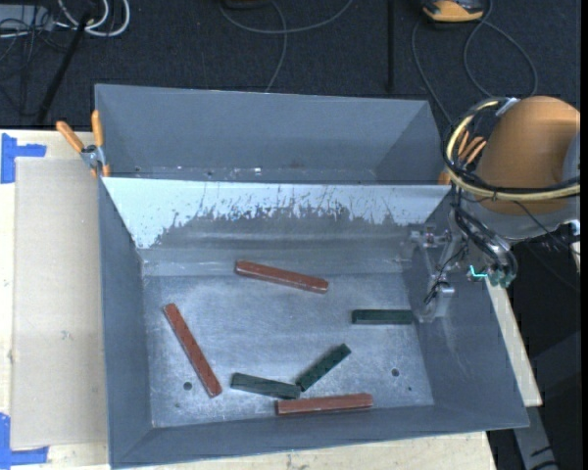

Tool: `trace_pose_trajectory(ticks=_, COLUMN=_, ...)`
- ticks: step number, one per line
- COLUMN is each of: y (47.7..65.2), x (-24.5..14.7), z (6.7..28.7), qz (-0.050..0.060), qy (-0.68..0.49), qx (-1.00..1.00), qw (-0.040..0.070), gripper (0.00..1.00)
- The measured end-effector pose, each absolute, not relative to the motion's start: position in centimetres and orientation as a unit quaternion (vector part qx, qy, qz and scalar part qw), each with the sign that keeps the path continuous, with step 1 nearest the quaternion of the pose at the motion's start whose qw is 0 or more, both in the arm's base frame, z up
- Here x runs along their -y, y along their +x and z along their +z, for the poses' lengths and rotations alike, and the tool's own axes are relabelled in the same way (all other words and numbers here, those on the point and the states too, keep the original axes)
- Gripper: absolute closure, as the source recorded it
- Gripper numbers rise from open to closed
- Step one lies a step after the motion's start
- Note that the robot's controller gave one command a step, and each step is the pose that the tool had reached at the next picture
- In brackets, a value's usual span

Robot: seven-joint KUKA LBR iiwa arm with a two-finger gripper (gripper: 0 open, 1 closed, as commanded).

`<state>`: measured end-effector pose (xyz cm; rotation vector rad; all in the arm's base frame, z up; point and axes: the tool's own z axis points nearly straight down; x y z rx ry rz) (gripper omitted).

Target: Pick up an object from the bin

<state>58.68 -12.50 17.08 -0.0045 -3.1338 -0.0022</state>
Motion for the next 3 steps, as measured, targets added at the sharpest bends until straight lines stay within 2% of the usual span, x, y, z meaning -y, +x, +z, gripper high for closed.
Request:
trace_pose_trajectory(ticks=1, y=60.0, x=6.43, z=6.5, qz=-0.002, qy=0.06, qx=0.998, qw=0.003, gripper=0.0)
trace_pose_trajectory(ticks=2, y=60.19, x=6.63, z=6.97, qz=0.0, qy=0.06, qx=0.998, qw=0.0, gripper=1.0)
trace_pose_trajectory(ticks=3, y=60.18, x=6.64, z=6.96, qz=0.0, qy=0.06, qx=0.998, qw=0.0, gripper=0.0)
